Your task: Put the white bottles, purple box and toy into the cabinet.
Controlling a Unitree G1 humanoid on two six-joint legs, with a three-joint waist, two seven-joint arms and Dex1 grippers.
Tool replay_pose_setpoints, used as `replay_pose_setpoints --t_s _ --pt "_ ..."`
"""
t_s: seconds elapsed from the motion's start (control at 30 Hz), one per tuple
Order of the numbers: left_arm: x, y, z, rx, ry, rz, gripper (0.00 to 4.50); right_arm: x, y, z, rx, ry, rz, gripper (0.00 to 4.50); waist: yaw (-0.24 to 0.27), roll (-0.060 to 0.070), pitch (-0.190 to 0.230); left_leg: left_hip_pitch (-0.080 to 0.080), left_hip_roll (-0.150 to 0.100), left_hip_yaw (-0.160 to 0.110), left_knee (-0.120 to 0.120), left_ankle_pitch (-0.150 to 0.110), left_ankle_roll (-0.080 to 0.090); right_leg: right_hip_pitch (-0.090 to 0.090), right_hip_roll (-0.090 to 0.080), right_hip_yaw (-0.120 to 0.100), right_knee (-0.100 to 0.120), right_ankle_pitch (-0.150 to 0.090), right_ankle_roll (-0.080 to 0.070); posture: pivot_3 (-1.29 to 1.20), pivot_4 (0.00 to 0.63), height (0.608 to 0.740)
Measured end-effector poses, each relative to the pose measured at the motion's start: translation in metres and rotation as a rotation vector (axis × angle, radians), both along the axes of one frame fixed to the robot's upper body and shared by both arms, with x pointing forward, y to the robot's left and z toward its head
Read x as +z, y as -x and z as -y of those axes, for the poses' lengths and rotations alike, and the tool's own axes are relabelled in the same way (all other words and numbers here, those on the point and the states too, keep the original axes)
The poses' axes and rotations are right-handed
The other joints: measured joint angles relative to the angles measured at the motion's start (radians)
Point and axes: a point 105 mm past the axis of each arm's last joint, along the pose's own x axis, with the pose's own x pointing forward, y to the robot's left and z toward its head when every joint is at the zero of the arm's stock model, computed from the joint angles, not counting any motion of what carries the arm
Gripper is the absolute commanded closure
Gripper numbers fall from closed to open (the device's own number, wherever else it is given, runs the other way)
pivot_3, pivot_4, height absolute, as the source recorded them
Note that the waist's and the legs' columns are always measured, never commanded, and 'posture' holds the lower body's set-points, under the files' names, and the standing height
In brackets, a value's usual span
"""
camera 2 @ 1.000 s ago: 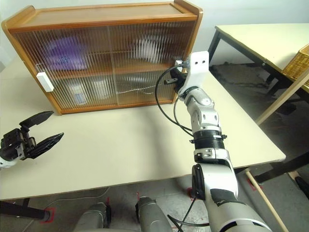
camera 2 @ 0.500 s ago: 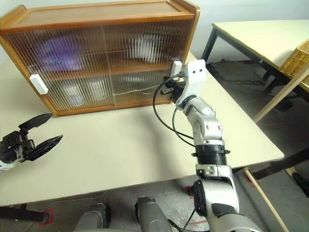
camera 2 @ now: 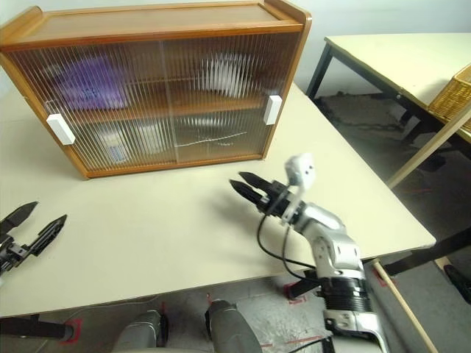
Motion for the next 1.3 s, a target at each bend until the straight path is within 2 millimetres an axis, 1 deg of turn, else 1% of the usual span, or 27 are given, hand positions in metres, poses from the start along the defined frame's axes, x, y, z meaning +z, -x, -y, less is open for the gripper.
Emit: replay_pose_setpoints --t_s 0.07,0.1,0.13,0.2,0.3,0.33,0.4,0.43,0.47,0.53,0.6,0.7,0.8,1.0,1.17,1.3 --pt "0.002 0.001 -0.019 0.112 -0.034 0.015 0.0 -0.003 -0.006 0.028 -0.094 -0.006 0.002 0.48 0.006 0.0 0.004 0.004 0.0 0.0 -0.002 -0.003 -0.005 0.002 0.0 0.001 0.001 0.0 -0.001 -0.07 0.115 0.74" --pt "0.005 -0.001 -0.027 0.156 -0.045 0.031 0.0 -0.003 -0.011 0.043 -0.148 -0.009 0.005 0.12 0.009 0.0 0.008 0.006 0.0 0.0 -0.002 -0.007 -0.012 0.005 0.0 0.001 0.001 0.0 -0.001 -0.07 0.117 0.74" --pt "0.009 -0.005 -0.032 0.191 -0.053 0.057 0.0 -0.002 -0.018 0.059 -0.209 -0.008 0.007 0.05 0.014 0.0 0.012 0.008 0.0 0.0 -0.003 -0.01 -0.018 0.005 0.0 0.002 0.001 0.0 -0.001 -0.07 0.118 0.74" --pt "0.017 -0.013 -0.039 0.24 -0.063 0.104 0.0 0.005 -0.028 0.085 -0.309 -0.009 0.024 0.05 0.022 0.0 0.016 0.01 0.0 0.0 -0.004 -0.01 -0.017 0.007 0.0 0.002 0.001 0.001 -0.002 -0.08 0.119 0.74" --pt "0.021 -0.02 -0.047 0.316 -0.069 0.13 0.0 0.01 -0.036 0.108 -0.403 -0.007 0.056 0.05 0.029 -0.005 0.019 0.015 0.001 0.0 -0.005 -0.01 -0.016 0.009 0.001 0.002 0.005 0.003 -0.005 -0.08 0.117 0.74" --pt "0.019 -0.02 -0.049 0.34 -0.076 0.12 0.0 0.005 -0.037 0.113 -0.425 -0.017 0.045 0.05 0.03 -0.005 0.019 0.015 0.001 0.0 -0.006 -0.006 -0.011 0.009 0.001 0.002 0.005 0.003 -0.006 -0.08 0.116 0.74" --pt "0.017 -0.022 -0.052 0.385 -0.078 0.121 0.0 0.001 -0.04 0.126 -0.493 -0.038 0.024 0.05 0.032 -0.004 0.02 0.015 0.001 0.0 -0.007 -0.003 -0.006 0.008 0.001 0.003 0.005 0.002 -0.008 -0.08 0.119 0.74" --pt "0.018 -0.023 -0.053 0.4 -0.077 0.124 0.0 0.002 -0.041 0.133 -0.522 -0.038 0.026 0.05 0.035 -0.003 0.02 0.014 0.001 0.0 -0.007 -0.003 -0.005 0.008 0.001 0.003 0.005 0.004 -0.013 -0.09 0.119 0.74" --pt "0.017 -0.022 -0.055 0.418 -0.082 0.121 0.0 0.007 -0.041 0.14 -0.549 -0.04 0.045 0.05 0.036 -0.003 0.02 0.014 0.001 0.001 -0.008 -0.003 -0.005 0.008 0.001 0.003 0.005 0.003 -0.015 -0.1 0.122 0.74" --pt "0.014 -0.023 -0.058 0.441 -0.086 0.109 0.0 0.016 -0.043 0.142 -0.551 -0.05 0.084 0.05 0.036 -0.005 0.021 0.014 0.002 0.001 -0.009 -0.004 -0.005 0.008 0.001 0.003 0.005 0.001 -0.015 -0.12 0.128 0.74" --pt "0.014 -0.026 -0.058 0.451 -0.091 0.107 0.0 0.021 -0.046 0.138 -0.524 -0.064 0.104 0.05 0.036 -0.007 0.023 0.014 0.002 0.001 -0.01 -0.004 -0.005 0.008 0.001 0.003 0.004 -0.001 -0.015 -0.13 0.131 0.74" --pt "0.012 -0.031 -0.057 0.458 -0.097 0.103 0.0 0.031 -0.049 0.134 -0.489 -0.079 0.138 0.05 0.034 -0.008 0.024 0.014 0.002 0.001 -0.01 -0.006 -0.004 0.009 0.001 0.003 0.003 -0.001 -0.014 -0.13 0.129 0.74" --pt "0.014 -0.039 -0.053 0.451 -0.096 0.111 0.0 0.038 -0.05 0.138 -0.5 -0.081 0.148 0.05 0.034 -0.011 0.026 0.014 0.002 0.001 -0.01 -0.006 -0.004 0.009 0.001 0.003 0.003 -0.001 -0.014 -0.13 0.125 0.74" --pt "0.015 -0.041 -0.052 0.459 -0.087 0.119 0.0 0.037 -0.049 0.14 -0.496 -0.06 0.139 0.05 0.031 -0.012 0.027 0.014 0.002 0.001 -0.01 -0.006 -0.004 0.009 0.001 0.003 0.003 -0.001 -0.015 -0.14 0.111 0.74" --pt "0.014 -0.044 -0.05 0.455 -0.075 0.124 0.0 0.043 -0.052 0.137 -0.476 -0.054 0.161 0.05 0.028 -0.012 0.026 0.015 0.002 0.001 -0.01 -0.006 -0.004 0.009 0.001 0.002 0.003 0.0 -0.015 -0.14 0.099 0.74" --pt "0.018 -0.049 -0.048 0.451 -0.069 0.142 0.0 0.044 -0.052 0.136 -0.474 -0.052 0.167 0.05 0.027 -0.012 0.026 0.015 0.002 0.001 -0.009 -0.006 -0.004 0.01 0.001 0.002 0.003 0.0 -0.015 -0.14 0.095 0.74"
